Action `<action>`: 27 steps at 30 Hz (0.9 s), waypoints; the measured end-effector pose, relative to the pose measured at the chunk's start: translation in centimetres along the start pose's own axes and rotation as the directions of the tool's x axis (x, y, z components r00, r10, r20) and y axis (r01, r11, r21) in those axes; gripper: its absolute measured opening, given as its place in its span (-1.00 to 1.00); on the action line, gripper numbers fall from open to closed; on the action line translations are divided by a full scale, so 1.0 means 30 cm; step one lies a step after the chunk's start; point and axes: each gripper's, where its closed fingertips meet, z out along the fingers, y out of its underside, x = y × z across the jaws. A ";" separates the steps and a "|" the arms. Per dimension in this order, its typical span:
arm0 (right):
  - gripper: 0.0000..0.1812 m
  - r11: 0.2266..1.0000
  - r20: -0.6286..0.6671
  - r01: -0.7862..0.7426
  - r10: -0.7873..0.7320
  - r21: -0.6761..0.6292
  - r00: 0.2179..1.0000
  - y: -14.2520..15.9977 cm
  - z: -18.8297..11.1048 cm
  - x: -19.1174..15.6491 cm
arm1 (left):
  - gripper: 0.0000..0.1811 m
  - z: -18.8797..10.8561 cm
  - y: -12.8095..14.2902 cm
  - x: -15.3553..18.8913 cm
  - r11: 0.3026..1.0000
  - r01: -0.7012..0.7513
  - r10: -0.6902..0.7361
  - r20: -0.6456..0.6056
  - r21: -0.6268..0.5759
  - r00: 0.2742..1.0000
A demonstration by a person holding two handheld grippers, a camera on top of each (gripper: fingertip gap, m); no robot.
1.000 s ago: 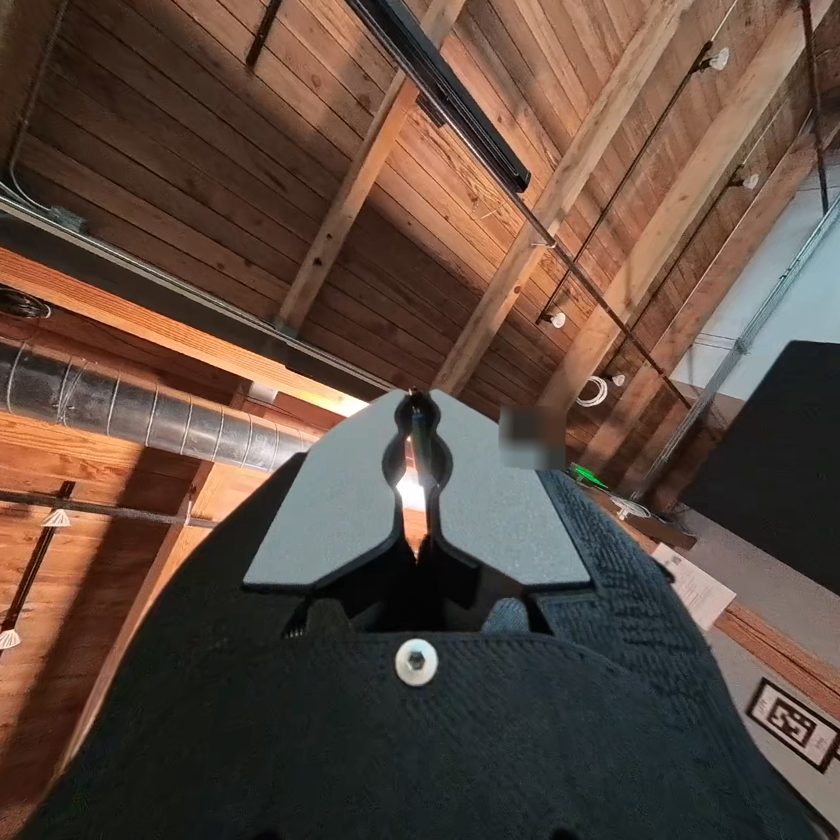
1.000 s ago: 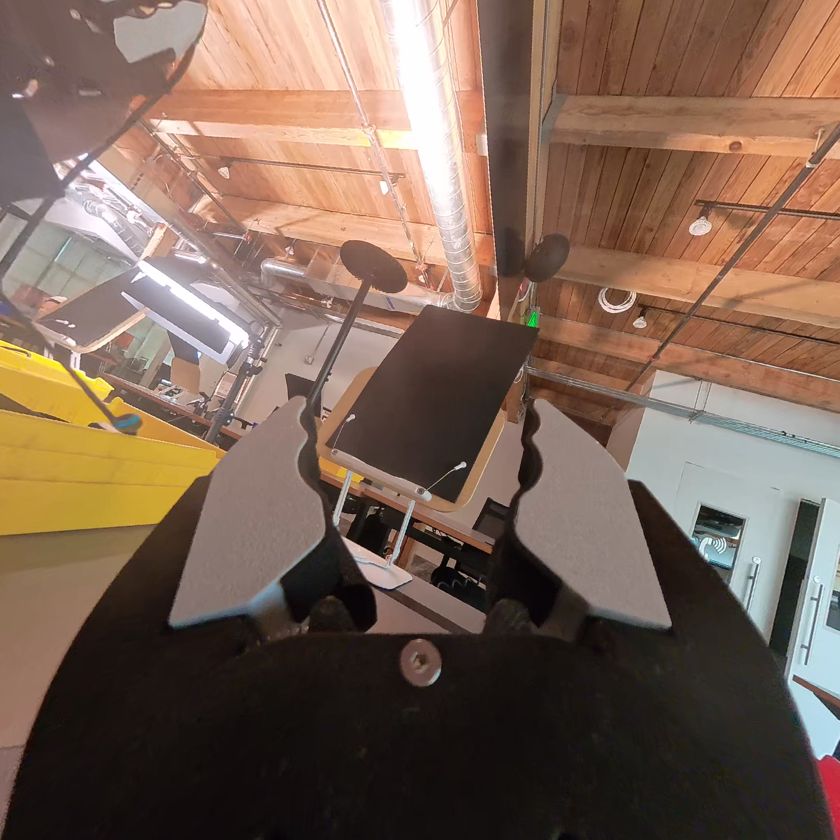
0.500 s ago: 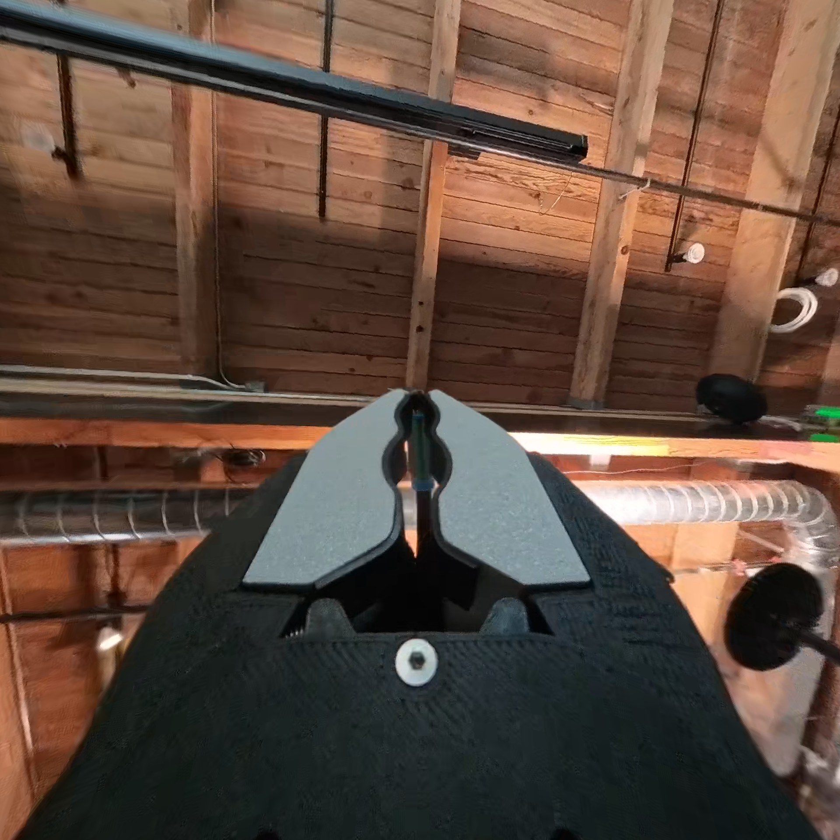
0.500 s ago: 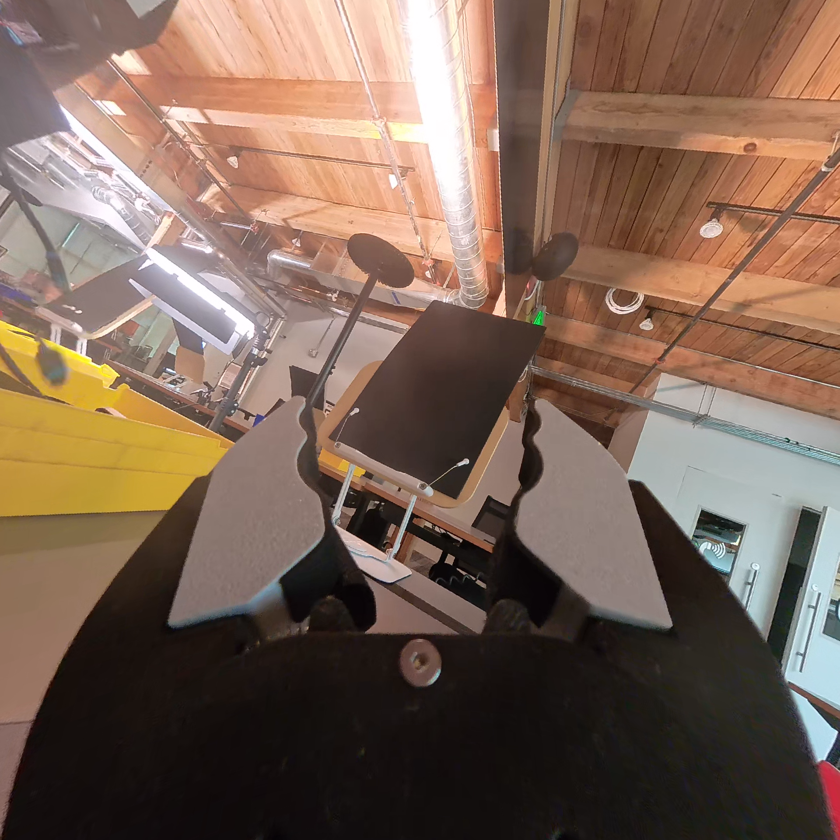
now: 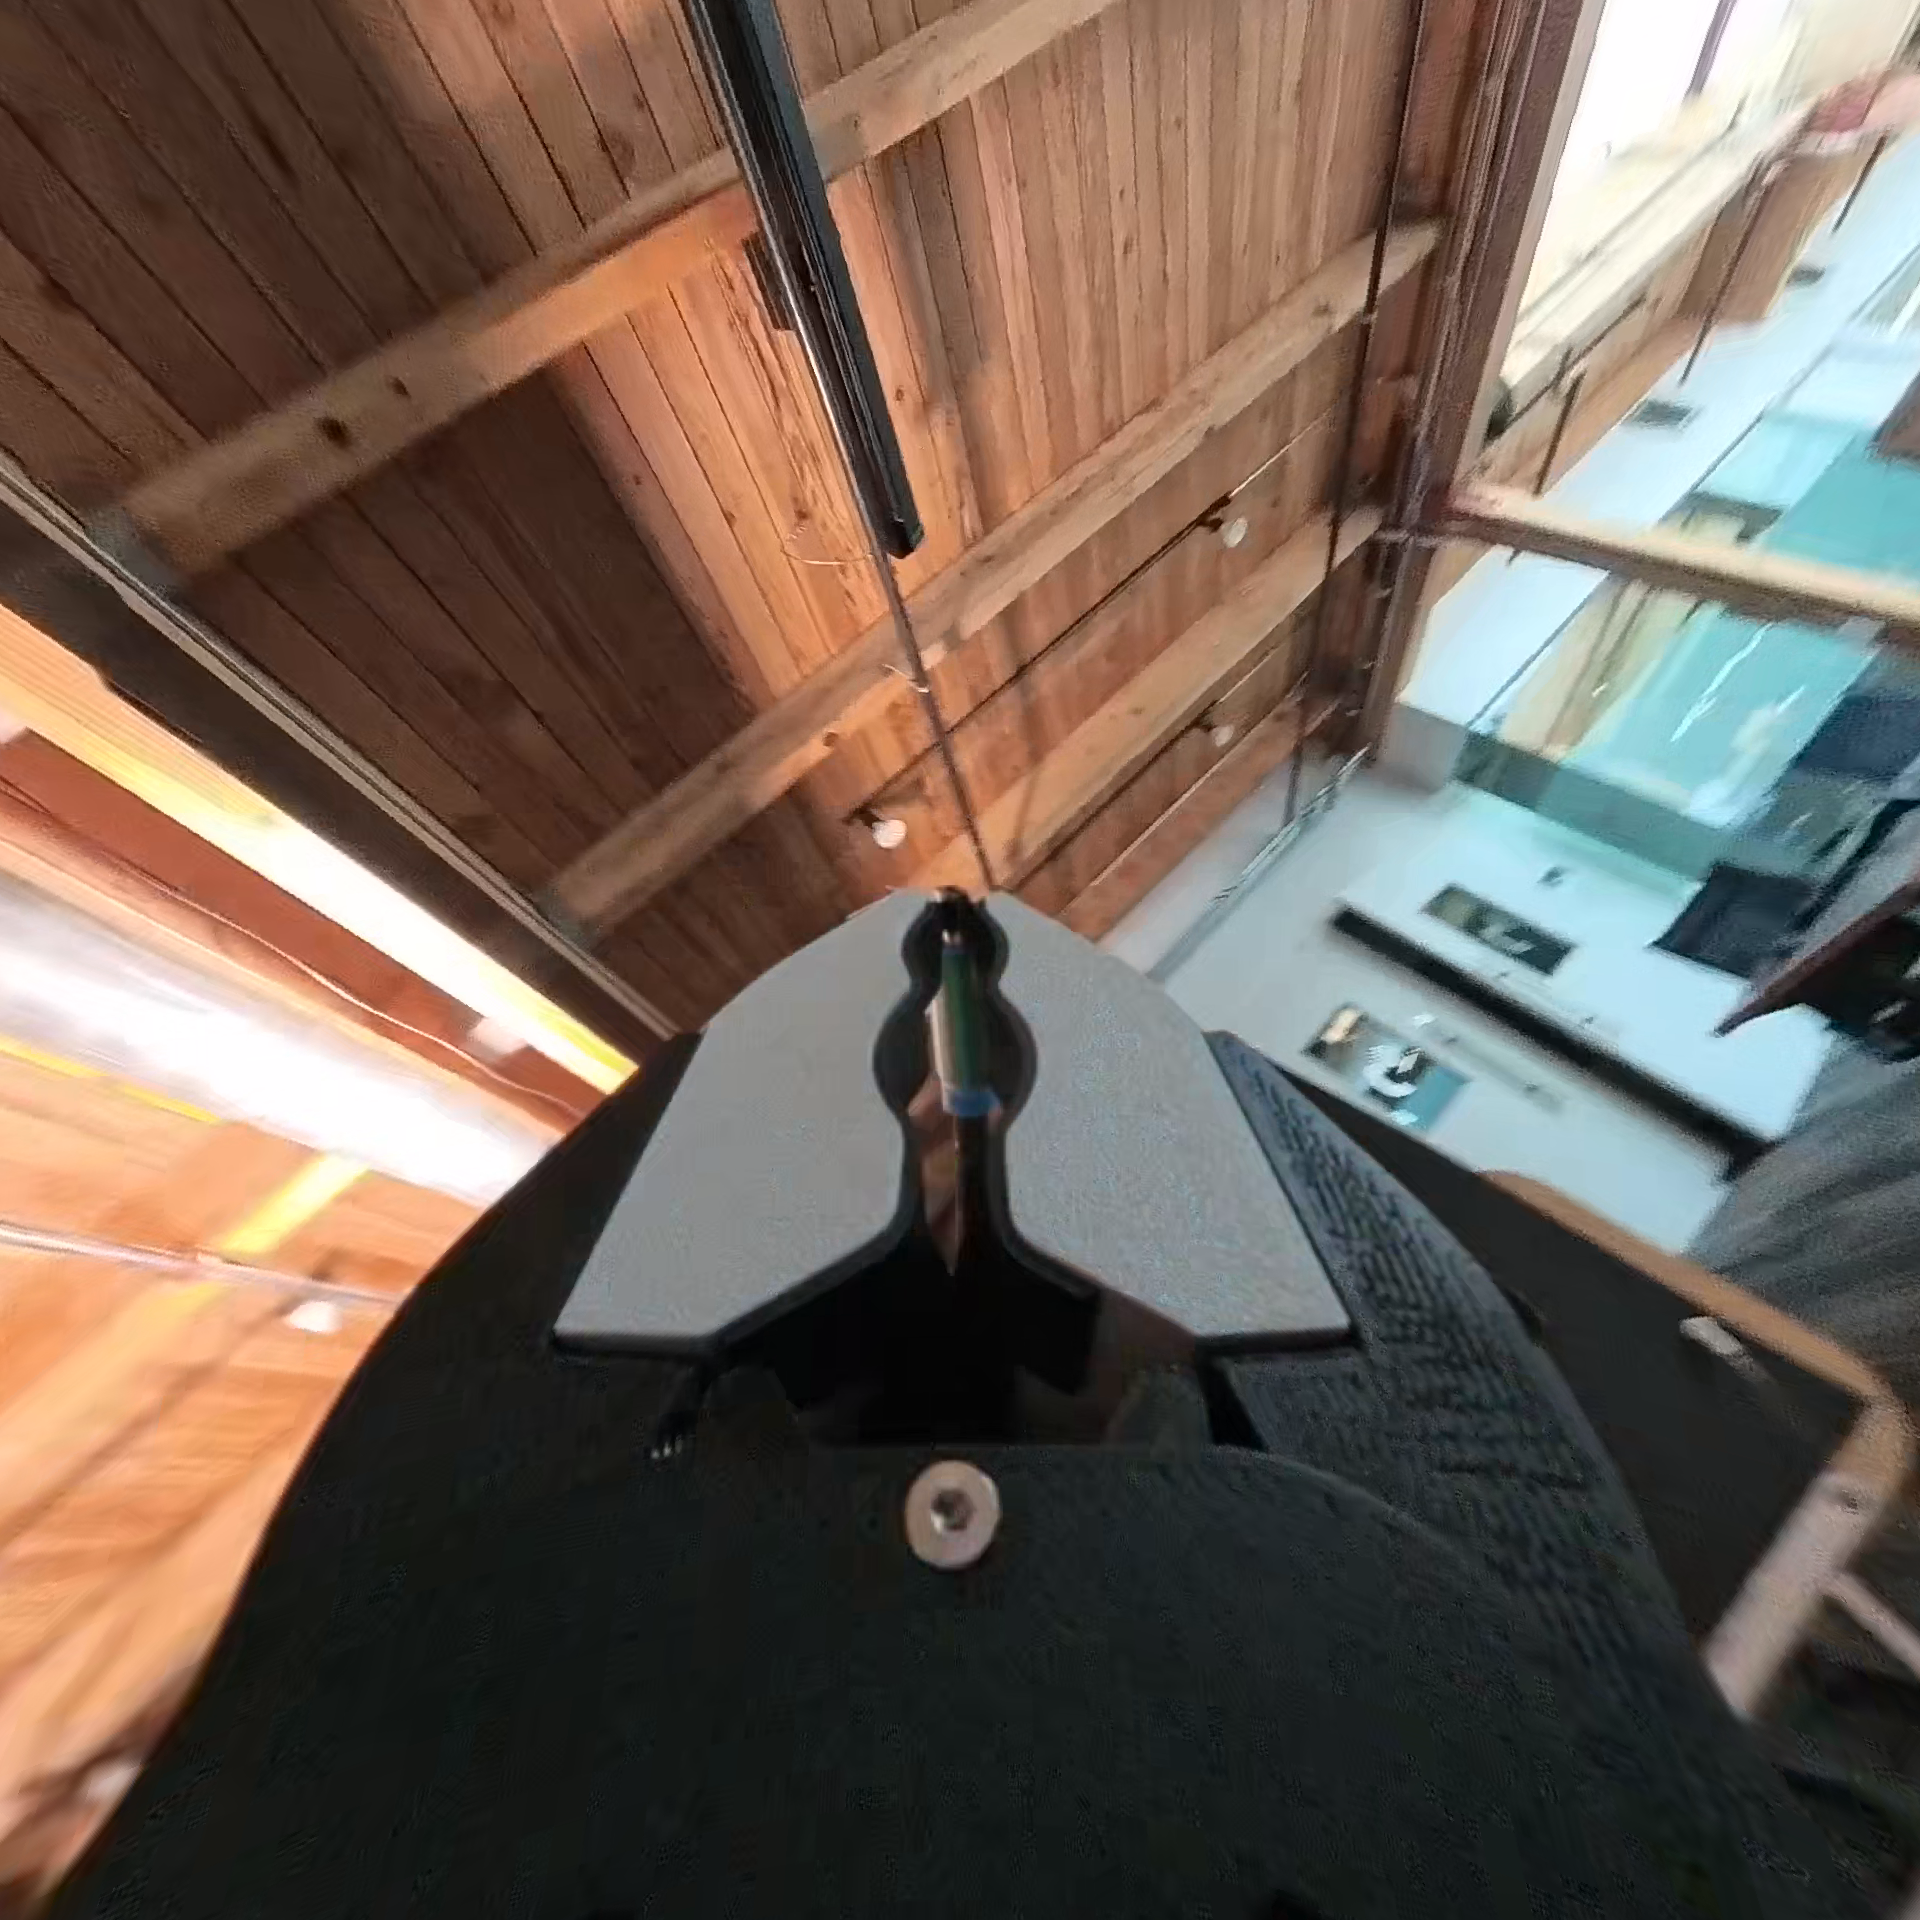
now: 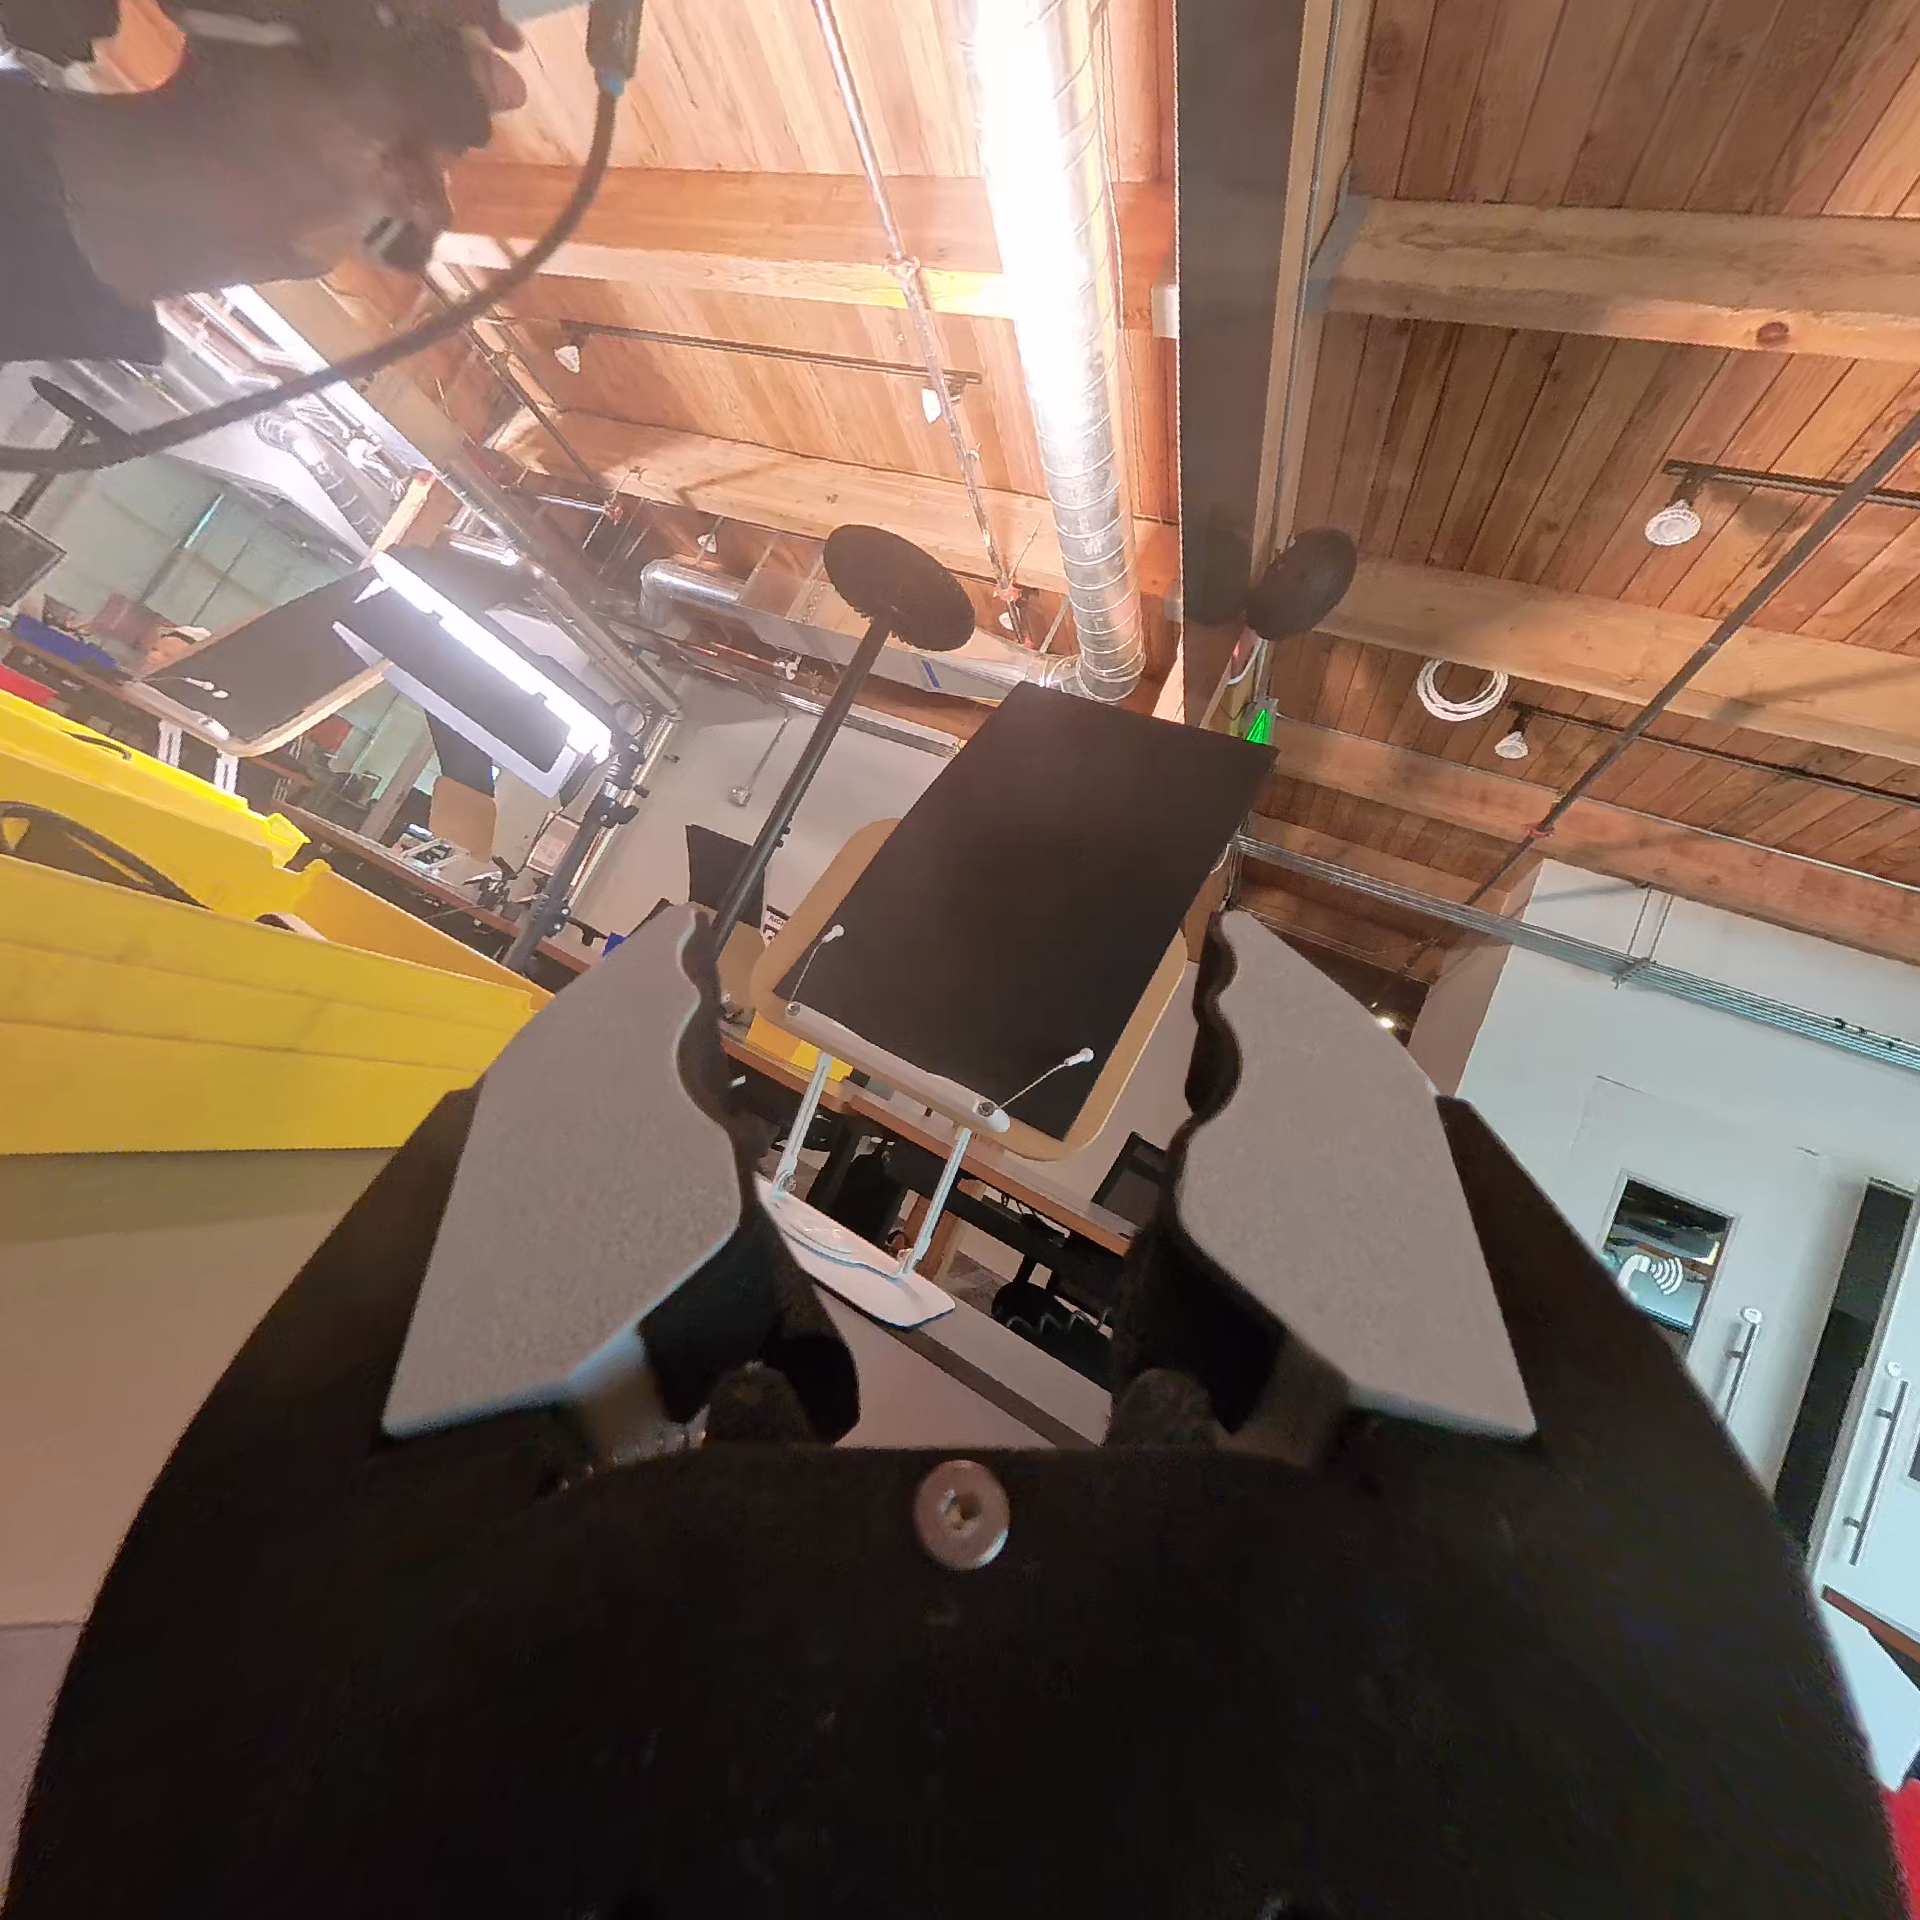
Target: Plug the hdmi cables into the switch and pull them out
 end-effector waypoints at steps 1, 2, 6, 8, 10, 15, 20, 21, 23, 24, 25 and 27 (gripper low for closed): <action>-0.03 1.000 0.002 -0.002 0.002 0.001 1.000 -0.001 0.000 -0.001 | -0.96 -0.006 -0.005 0.012 0.994 0.110 -0.110 -0.026 -0.005 0.994; -0.03 1.000 0.004 -0.005 0.005 0.001 1.000 -0.002 0.000 -0.002 | -0.96 -0.013 -0.011 0.025 0.976 0.216 -0.216 -0.053 -0.014 0.975; -0.05 1.000 0.022 -0.014 0.014 -0.011 1.000 0.006 0.004 -0.013 | -0.96 -0.058 -0.059 0.065 0.832 0.554 -0.552 -0.127 -0.024 0.824; -0.05 1.000 0.034 -0.014 0.014 -0.016 0.999 0.008 0.006 -0.022 | -0.96 -0.088 -0.090 0.096 0.713 0.700 -0.696 -0.164 -0.039 0.699; -0.06 1.000 0.048 -0.015 0.016 -0.017 0.999 0.008 0.009 -0.032 | -0.96 -0.122 -0.116 0.142 0.572 0.818 -0.810 -0.197 -0.062 0.552; -0.09 0.996 0.113 -0.088 0.087 0.003 0.990 -0.013 0.010 -0.070 | -0.96 -0.222 -0.166 0.345 0.212 0.967 -0.959 -0.223 -0.145 0.176; -0.42 0.919 0.383 -0.392 0.376 -0.040 0.844 -0.075 -0.004 -0.203 | -0.95 -0.321 -0.224 0.632 0.030 0.949 -0.975 -0.219 -0.313 -0.042; -0.45 0.898 0.421 -0.436 0.421 -0.067 0.803 -0.086 -0.007 -0.228 | -0.96 -0.339 -0.232 0.680 -0.001 0.941 -0.974 -0.213 -0.338 -0.078; -0.46 0.861 0.454 -0.497 0.487 -0.105 0.746 -0.107 -0.005 -0.262 | -0.96 -0.374 -0.242 0.769 -0.052 0.919 -0.971 -0.197 -0.391 -0.139; -0.46 0.851 0.469 -0.514 0.501 -0.112 0.727 -0.121 -0.003 -0.279 | -0.96 -0.388 -0.243 0.805 -0.072 0.912 -0.970 -0.186 -0.404 -0.159; -0.46 0.846 0.475 -0.521 0.505 -0.110 0.720 -0.135 0.001 -0.294 | -0.97 -0.401 -0.242 0.835 -0.080 0.907 -0.970 -0.178 -0.413 -0.167; -0.47 0.860 0.460 -0.500 0.488 -0.108 0.741 -0.144 0.018 -0.320 | -0.96 -0.417 -0.242 0.879 -0.064 0.903 -0.973 -0.173 -0.425 -0.150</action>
